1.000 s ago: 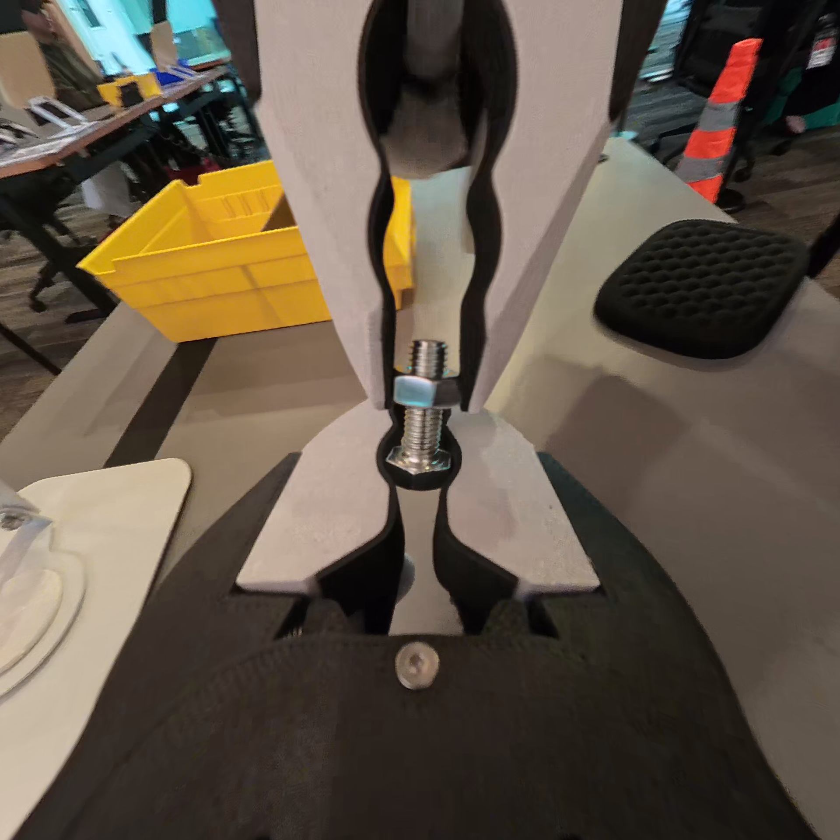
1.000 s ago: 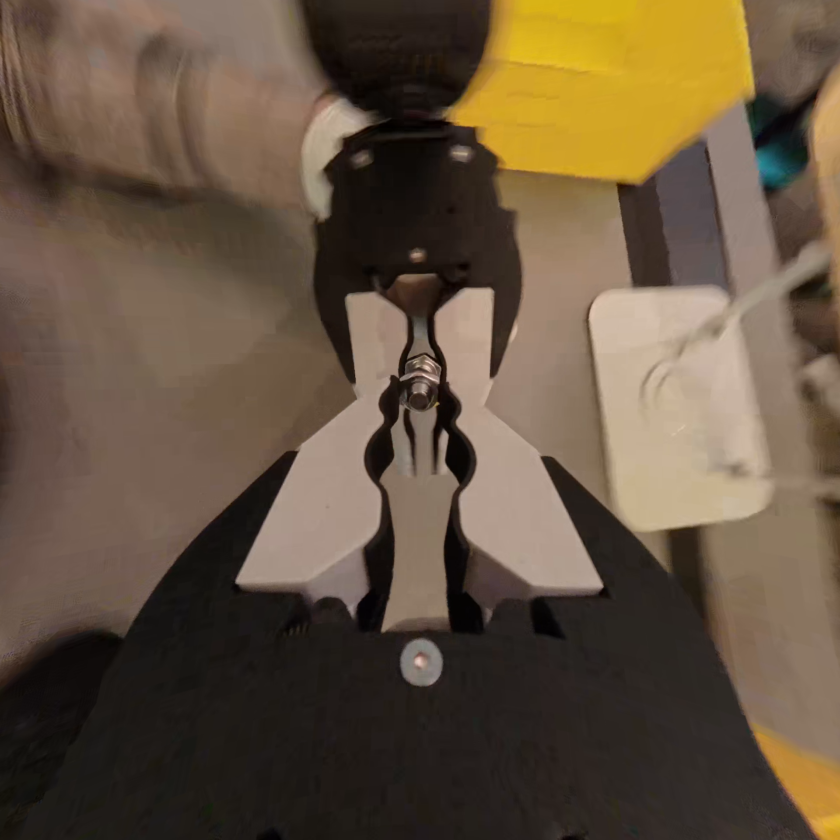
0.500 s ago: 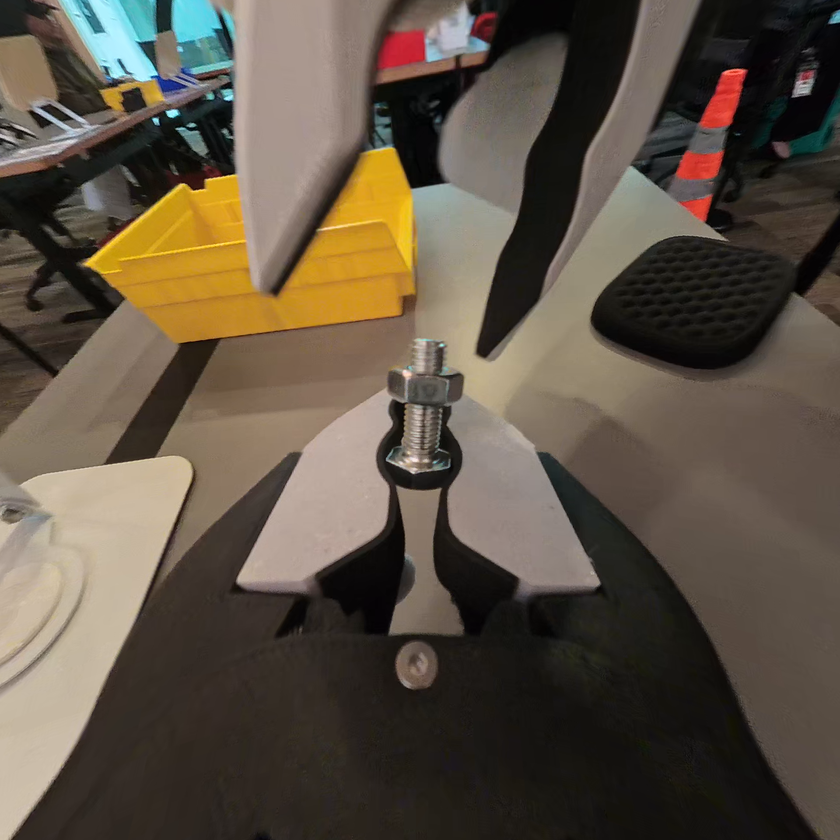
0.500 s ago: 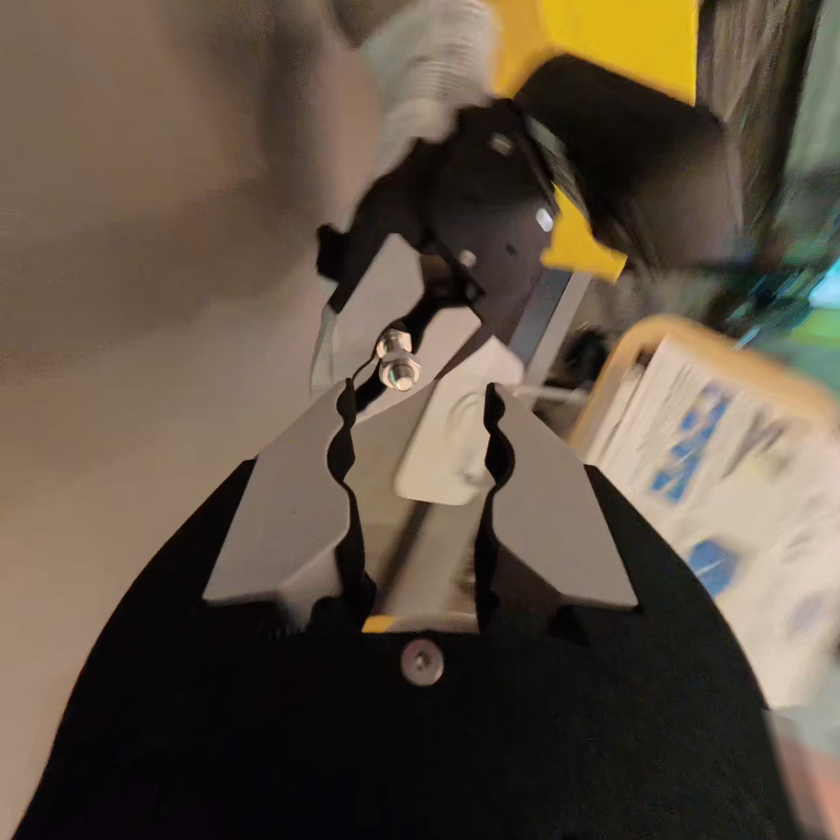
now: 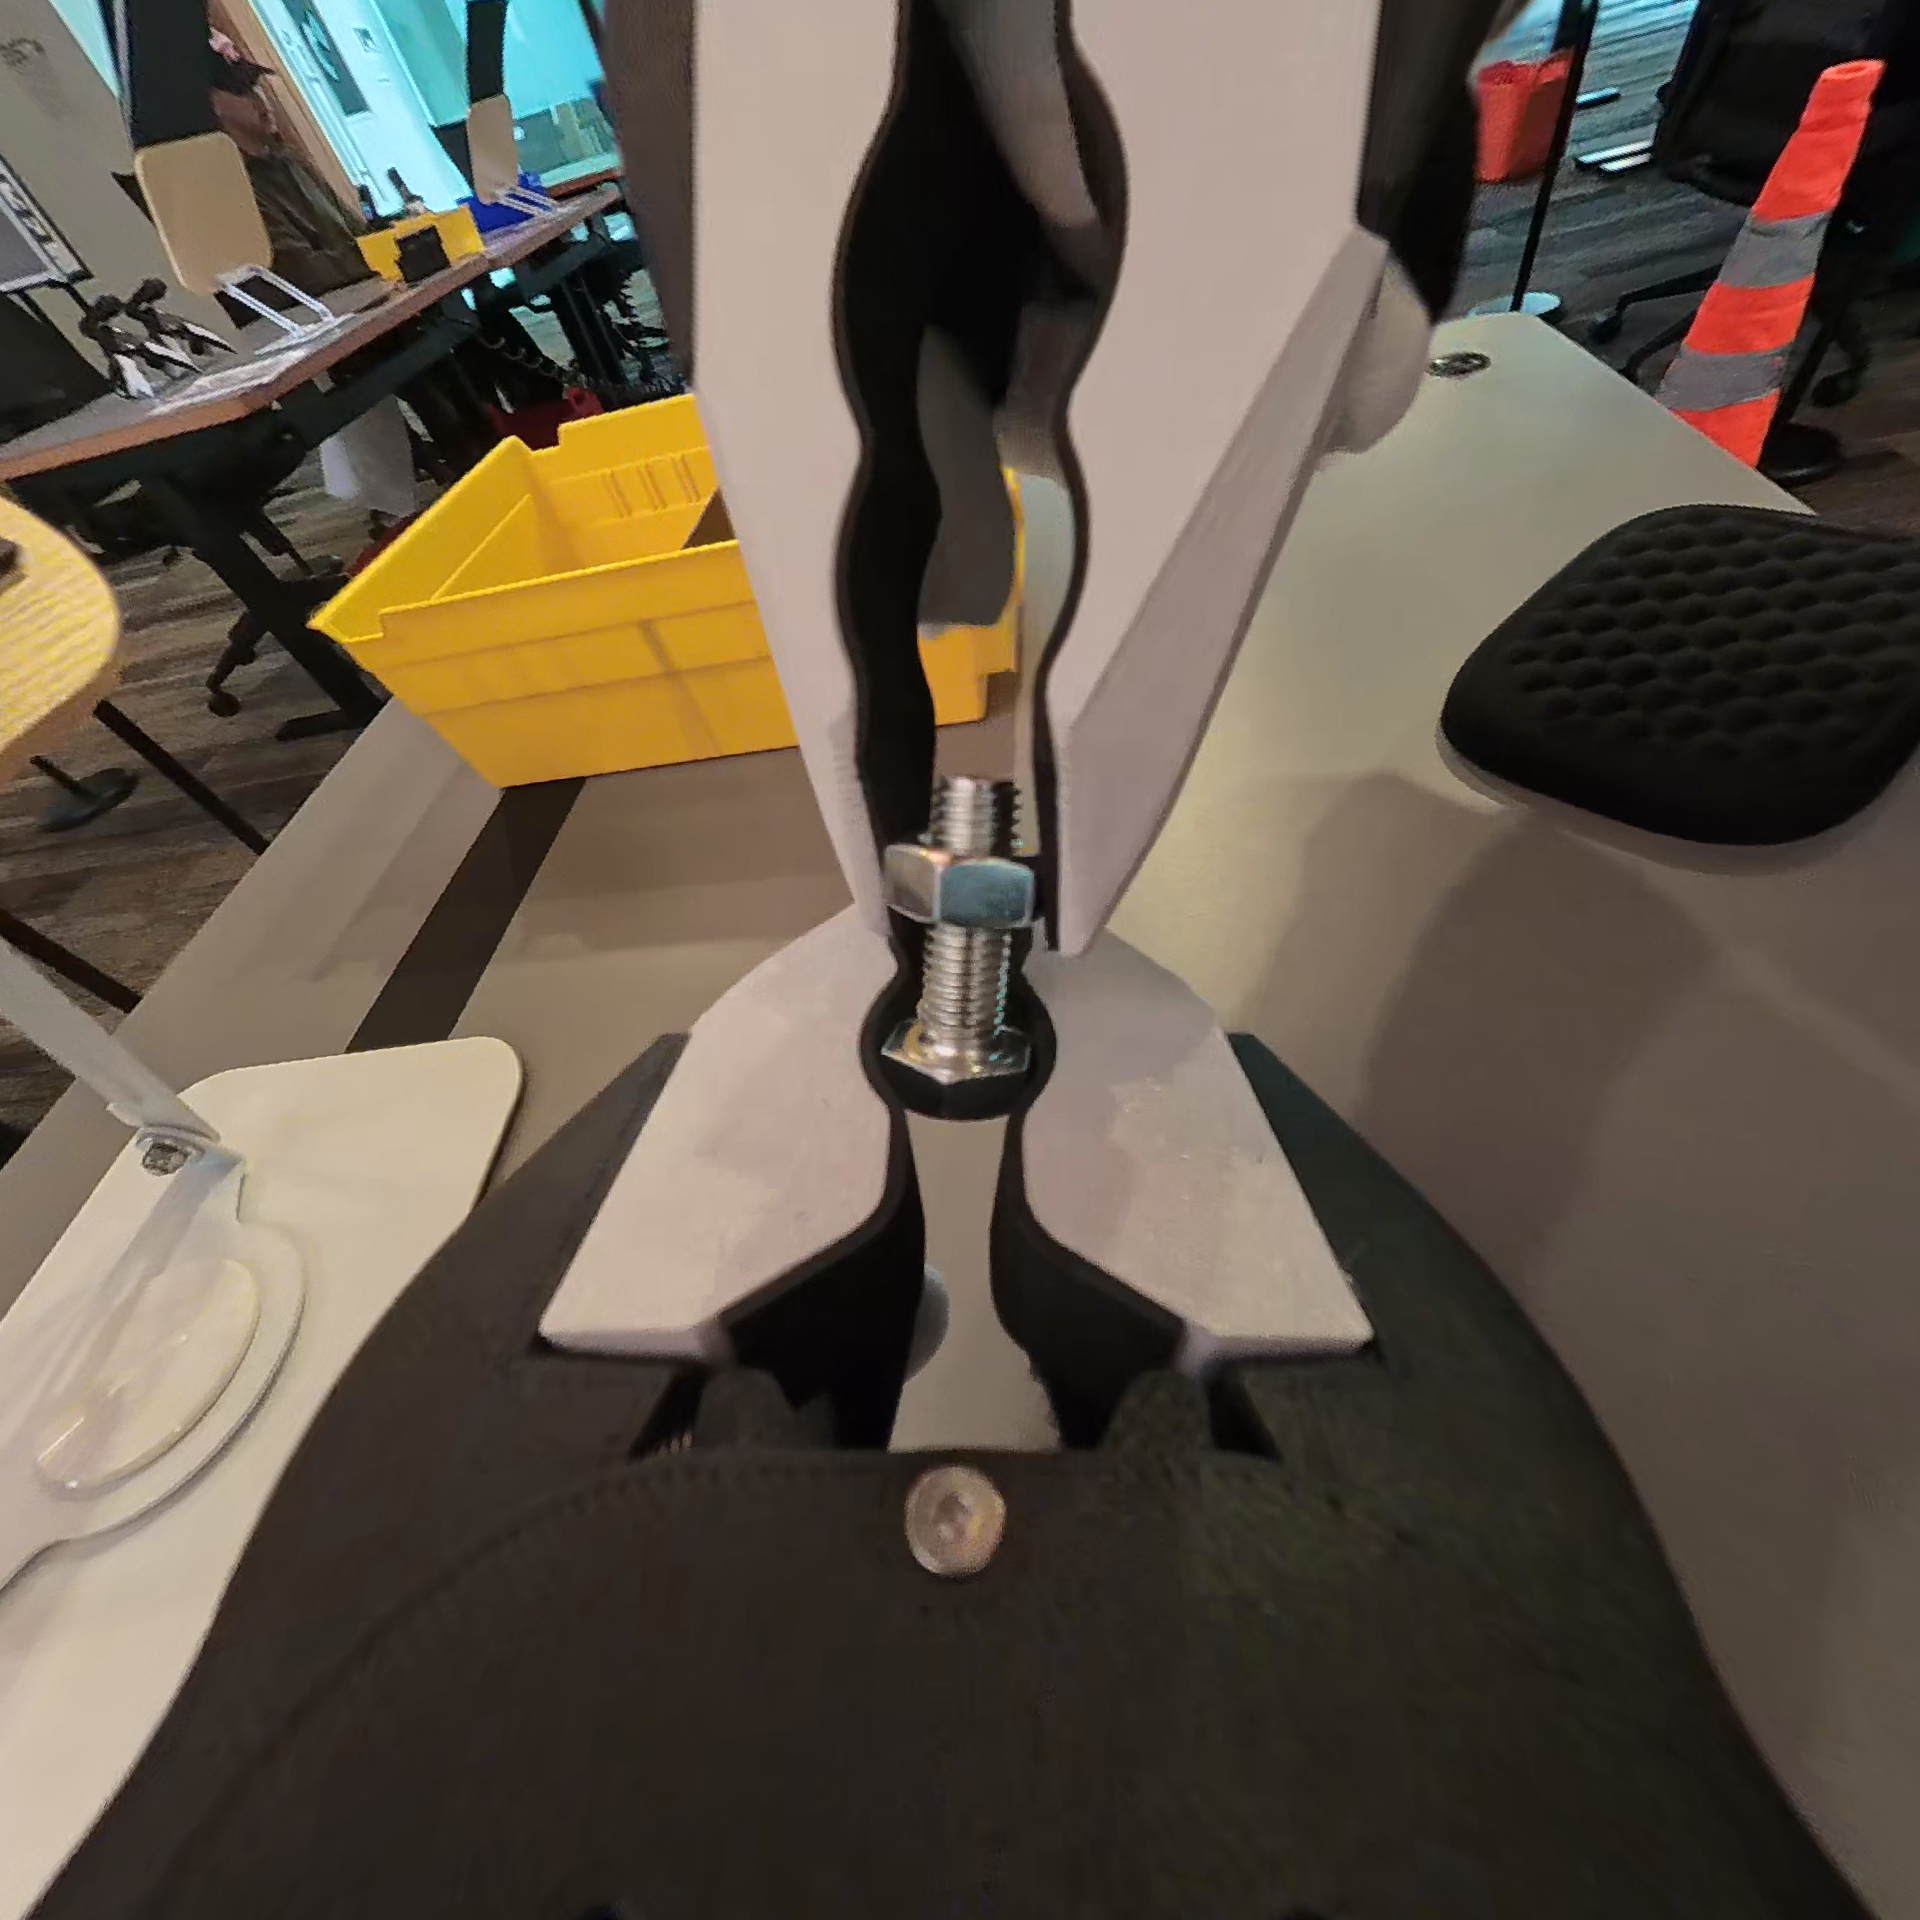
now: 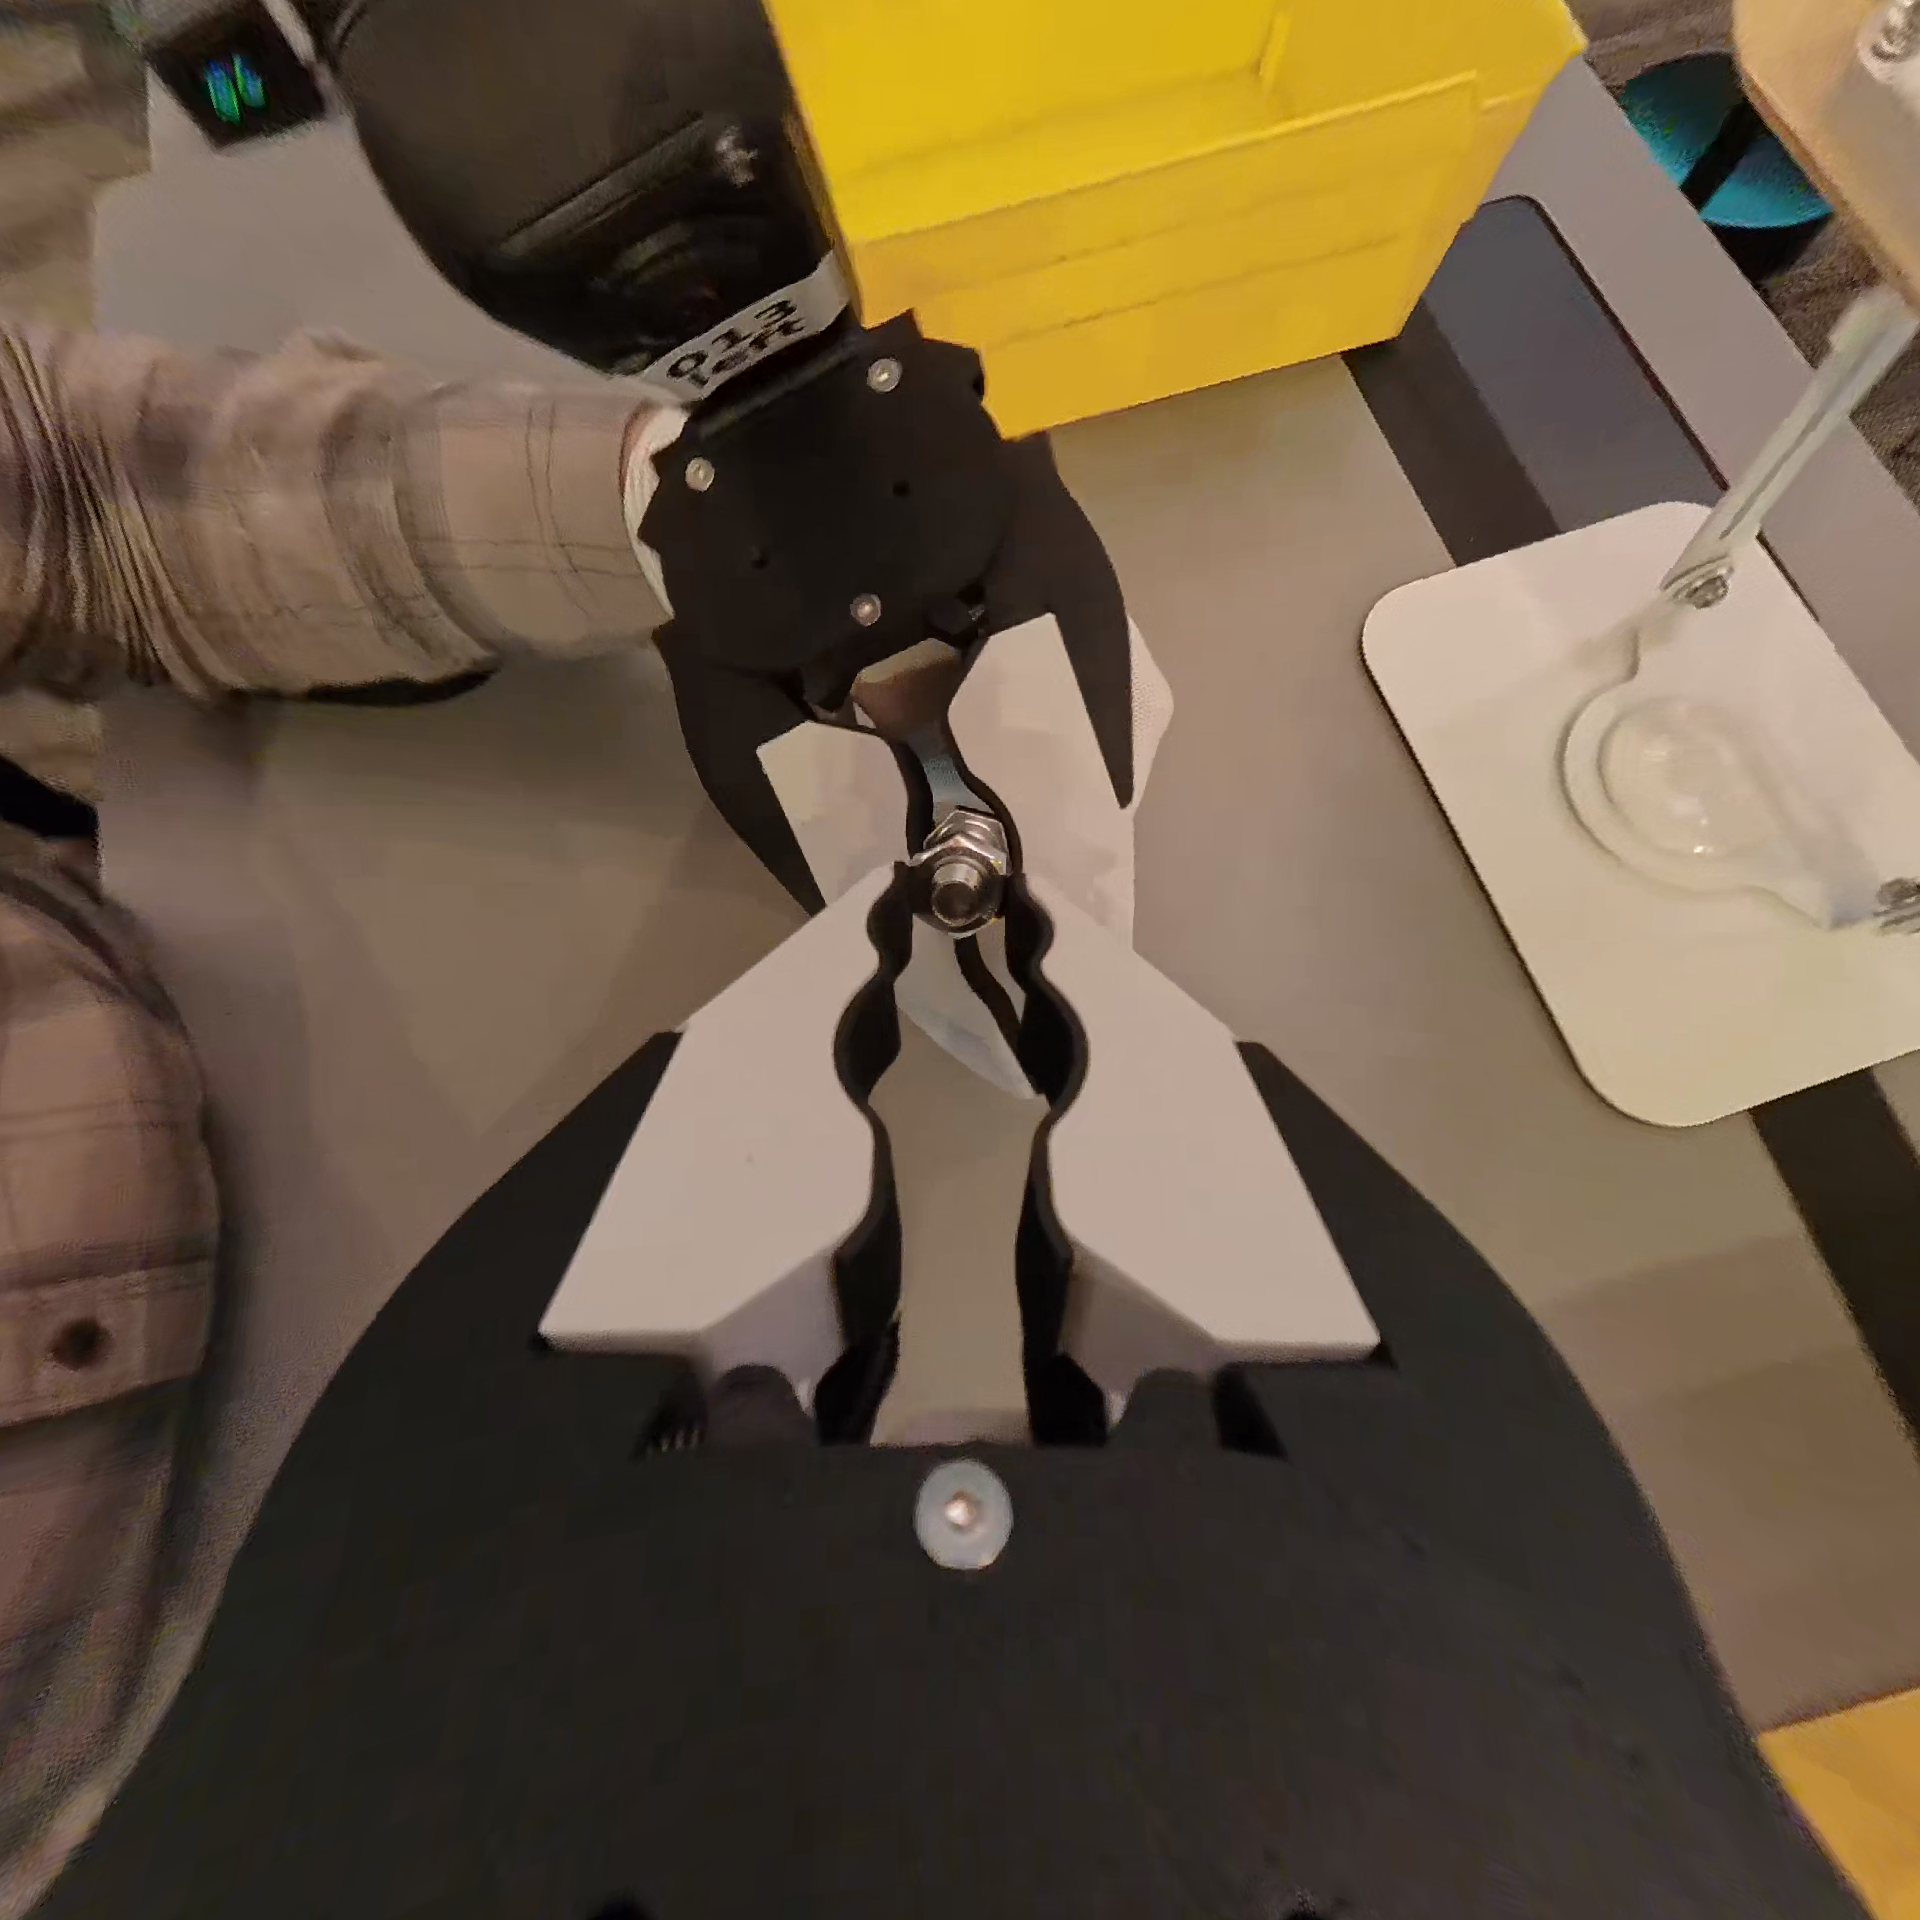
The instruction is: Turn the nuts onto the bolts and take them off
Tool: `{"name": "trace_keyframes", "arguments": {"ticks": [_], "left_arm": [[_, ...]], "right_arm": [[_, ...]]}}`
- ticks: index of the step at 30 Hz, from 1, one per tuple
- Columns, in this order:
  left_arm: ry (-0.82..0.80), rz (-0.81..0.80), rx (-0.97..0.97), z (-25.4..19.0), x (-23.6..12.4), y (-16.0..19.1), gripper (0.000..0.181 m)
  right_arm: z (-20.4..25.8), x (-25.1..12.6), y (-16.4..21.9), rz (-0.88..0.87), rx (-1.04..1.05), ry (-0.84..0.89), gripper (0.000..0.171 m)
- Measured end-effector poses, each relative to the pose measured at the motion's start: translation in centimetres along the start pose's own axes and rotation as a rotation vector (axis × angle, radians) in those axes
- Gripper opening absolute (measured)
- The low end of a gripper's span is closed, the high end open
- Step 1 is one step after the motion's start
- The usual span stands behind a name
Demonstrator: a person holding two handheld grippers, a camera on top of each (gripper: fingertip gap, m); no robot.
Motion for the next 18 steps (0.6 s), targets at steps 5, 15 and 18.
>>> {"name": "trace_keyframes", "arguments": {"ticks": [5, 15, 18], "left_arm": [[0.128, 0.011, -0.002, -1.8, 0.1, 0.1, 0.010], [0.074, 0.007, -0.011, -1.1, 0.4, 0.2, 0.010], [-0.036, 0.007, 0.025, 0.2, 0.1, 0.1, 0.010]], "right_arm": [[1.5, -0.2, 0.2, 0.187, -0.767, 0.033, 0.015], [1.4, -0.5, 0.0, 0.475, -1.667, 0.199, 0.030], [-0.3, -1.7, -1.2, 0.343, -1.091, 0.271, 0.057]]}}
Point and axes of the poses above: each gripper's, where its closed fingertips meet, x out along the fingers, y out of its underside, z = x × y across the jaws, the point moved 3 cm from there along -x, back along the fingers, and after that the axes turned 7 degrees about -x, right-handed, at the moved point
